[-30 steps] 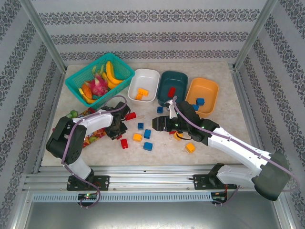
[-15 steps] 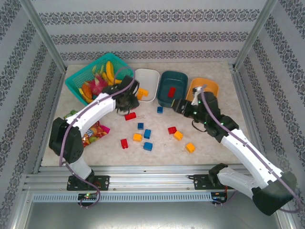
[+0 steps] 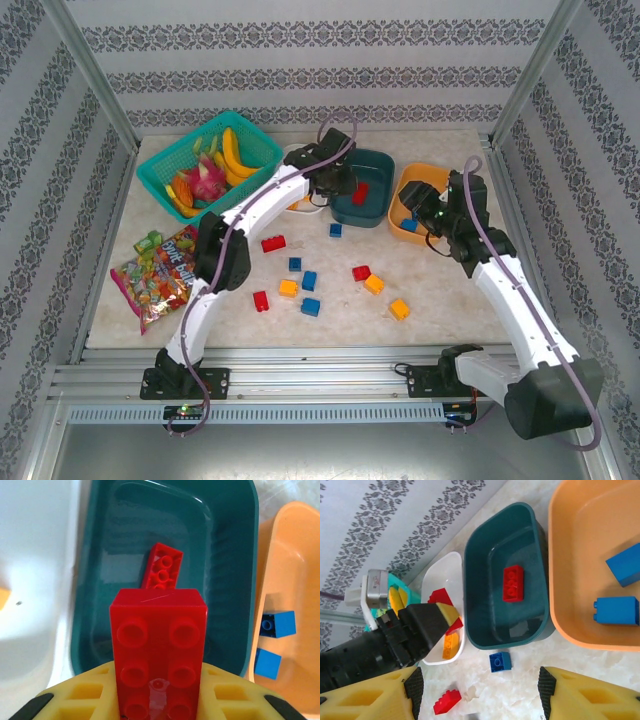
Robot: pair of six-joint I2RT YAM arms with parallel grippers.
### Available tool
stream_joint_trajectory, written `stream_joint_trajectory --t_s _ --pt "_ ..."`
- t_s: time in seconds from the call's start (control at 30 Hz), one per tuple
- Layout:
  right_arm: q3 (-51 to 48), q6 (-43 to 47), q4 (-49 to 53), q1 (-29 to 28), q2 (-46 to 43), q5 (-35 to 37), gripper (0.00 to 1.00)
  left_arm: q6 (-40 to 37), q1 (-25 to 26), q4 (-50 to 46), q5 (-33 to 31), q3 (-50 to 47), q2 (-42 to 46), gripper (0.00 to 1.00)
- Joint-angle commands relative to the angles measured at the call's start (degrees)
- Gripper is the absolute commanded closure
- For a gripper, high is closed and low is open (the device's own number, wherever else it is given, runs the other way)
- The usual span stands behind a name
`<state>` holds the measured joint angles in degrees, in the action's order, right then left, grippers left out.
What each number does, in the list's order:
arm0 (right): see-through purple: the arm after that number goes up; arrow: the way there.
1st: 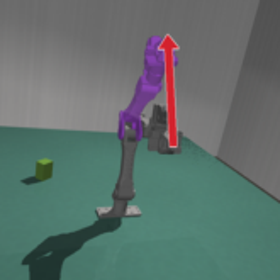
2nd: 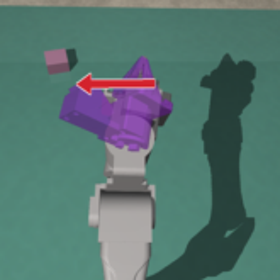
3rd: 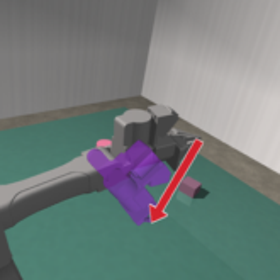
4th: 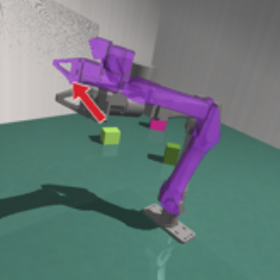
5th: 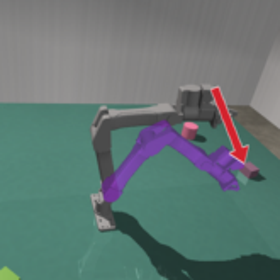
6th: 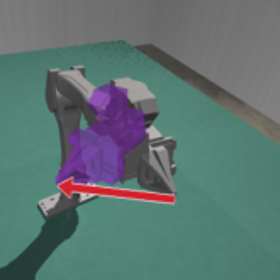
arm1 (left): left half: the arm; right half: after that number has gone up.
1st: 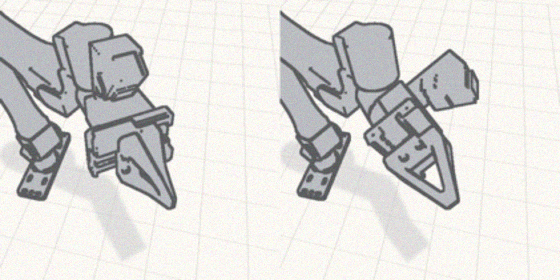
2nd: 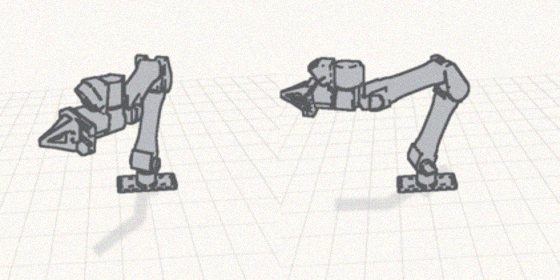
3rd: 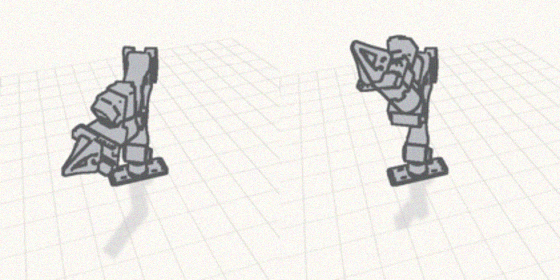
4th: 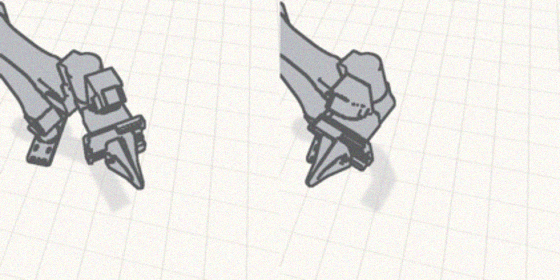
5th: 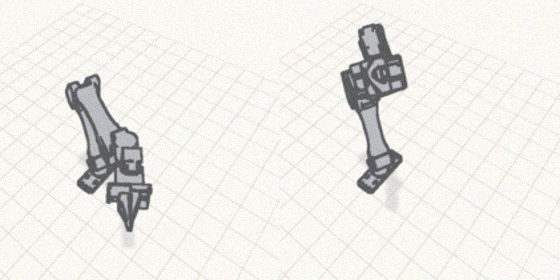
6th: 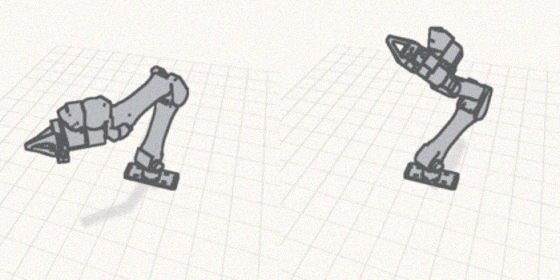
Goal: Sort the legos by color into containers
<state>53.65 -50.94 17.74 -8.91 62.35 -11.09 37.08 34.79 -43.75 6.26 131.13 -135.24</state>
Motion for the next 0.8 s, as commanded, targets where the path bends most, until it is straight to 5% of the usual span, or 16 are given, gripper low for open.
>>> stream_joint_trajectory --t_s 0.0,0.5,0.77 --pt "1.46 -3.10 -1.87 0.92 0.13 -2.20 0.35 -2.63 0.37 -0.19 2.17 5.70 -3.88 0.78" --pt "-0.71 -3.64 -0.45 2.12 -0.69 -3.44 0.35 1.61 0.49 -2.62 2.12 10.38 -12.57 0.78" --pt "-0.80 -3.71 0.15 2.28 -0.12 -3.66 0.34 3.43 0.46 -3.40 3.15 10.54 -13.17 0.63"
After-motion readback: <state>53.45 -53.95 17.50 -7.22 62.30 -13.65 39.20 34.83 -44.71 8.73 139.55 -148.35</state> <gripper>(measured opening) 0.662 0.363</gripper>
